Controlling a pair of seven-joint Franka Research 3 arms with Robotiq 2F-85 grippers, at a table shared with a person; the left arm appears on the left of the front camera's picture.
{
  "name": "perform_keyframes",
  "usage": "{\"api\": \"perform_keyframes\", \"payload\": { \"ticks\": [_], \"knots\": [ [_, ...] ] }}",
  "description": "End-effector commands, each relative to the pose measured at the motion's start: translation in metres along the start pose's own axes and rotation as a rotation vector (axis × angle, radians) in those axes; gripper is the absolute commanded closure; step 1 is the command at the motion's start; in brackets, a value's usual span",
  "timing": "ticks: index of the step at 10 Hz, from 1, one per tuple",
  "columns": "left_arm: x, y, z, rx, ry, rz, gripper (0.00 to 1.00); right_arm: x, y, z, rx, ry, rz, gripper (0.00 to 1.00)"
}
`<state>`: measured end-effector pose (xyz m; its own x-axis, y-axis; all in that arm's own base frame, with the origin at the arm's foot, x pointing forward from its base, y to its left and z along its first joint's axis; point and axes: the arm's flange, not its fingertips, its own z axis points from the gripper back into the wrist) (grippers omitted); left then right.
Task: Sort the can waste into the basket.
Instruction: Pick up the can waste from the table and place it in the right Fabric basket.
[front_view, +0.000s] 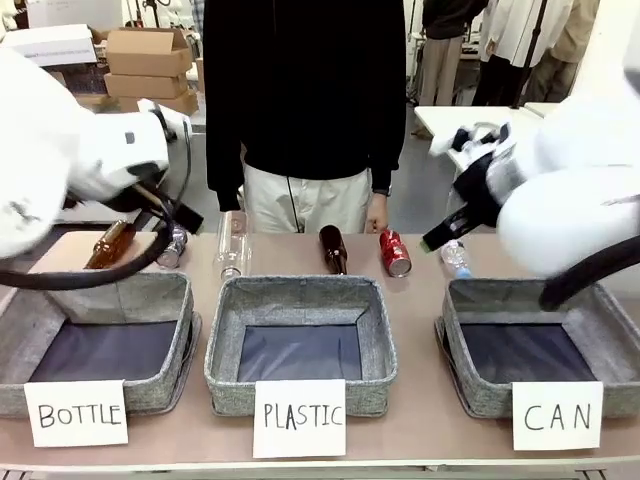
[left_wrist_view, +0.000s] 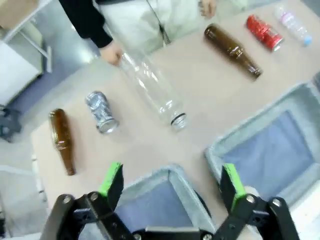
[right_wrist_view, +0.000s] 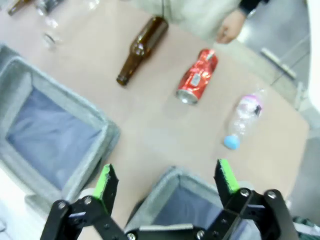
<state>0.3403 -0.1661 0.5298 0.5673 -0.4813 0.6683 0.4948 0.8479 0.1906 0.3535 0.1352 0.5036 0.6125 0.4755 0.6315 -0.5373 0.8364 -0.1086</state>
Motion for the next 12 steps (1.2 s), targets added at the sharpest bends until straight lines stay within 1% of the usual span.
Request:
{"api": "perform_keyframes", "payload": {
  "ticks": [1,2,3,4,5,6,7,8,9,10,11,12],
  "knots": [
    [-0.031,-0.026,0.053,0.004,0.054,-0.058,0.00,-0.064,0.005,0.062,-0.009,-0.018,-0.060,0.00],
    [0.000,0.000,0.000,0.000,0.000,0.000,0.00,0.000,0.000,0.000,0.000,0.000,0.000,0.00],
    [0.002,-0.013,0.044,0.008,-0.002,-0.028,0.00,-0.001,-0.005,0.044,0.000,-0.024,-0.020,0.00],
    [0.001,-0.010,0.043,-0.340,-0.050,-0.018,0.00,-0.002,-0.006,0.041,0.151,-0.053,-0.133,0.00],
    [0.000,0.010,0.055,-0.511,-0.110,0.264,0.00,-0.004,-0.017,0.055,0.449,-0.059,-0.423,0.00],
    [0.001,0.029,0.069,-0.604,-0.060,0.597,0.00,-0.011,-0.036,0.073,0.793,0.014,-0.606,0.00],
    [-0.010,0.057,0.077,-0.781,-0.138,0.812,0.00,-0.023,-0.062,0.079,1.006,-0.015,-0.784,0.00],
    [-0.027,0.082,0.075,-0.926,-0.136,0.975,0.00,-0.039,-0.090,0.078,1.176,-0.047,-0.954,0.00],
    [-0.045,0.102,0.071,-0.982,-0.166,1.094,0.00,-0.059,-0.114,0.074,1.286,-0.112,-1.102,0.00],
    [-0.063,0.119,0.065,-1.030,-0.188,1.206,0.00,-0.080,-0.133,0.071,1.321,-0.181,-1.198,0.00],
    [-0.077,0.128,0.064,-1.010,-0.197,1.252,0.00,-0.094,-0.143,0.070,1.300,-0.226,-1.256,0.00],
    [-0.088,0.135,0.065,-0.974,-0.227,1.268,0.00,-0.104,-0.148,0.070,1.255,-0.263,-1.294,0.00]
  ]
}}
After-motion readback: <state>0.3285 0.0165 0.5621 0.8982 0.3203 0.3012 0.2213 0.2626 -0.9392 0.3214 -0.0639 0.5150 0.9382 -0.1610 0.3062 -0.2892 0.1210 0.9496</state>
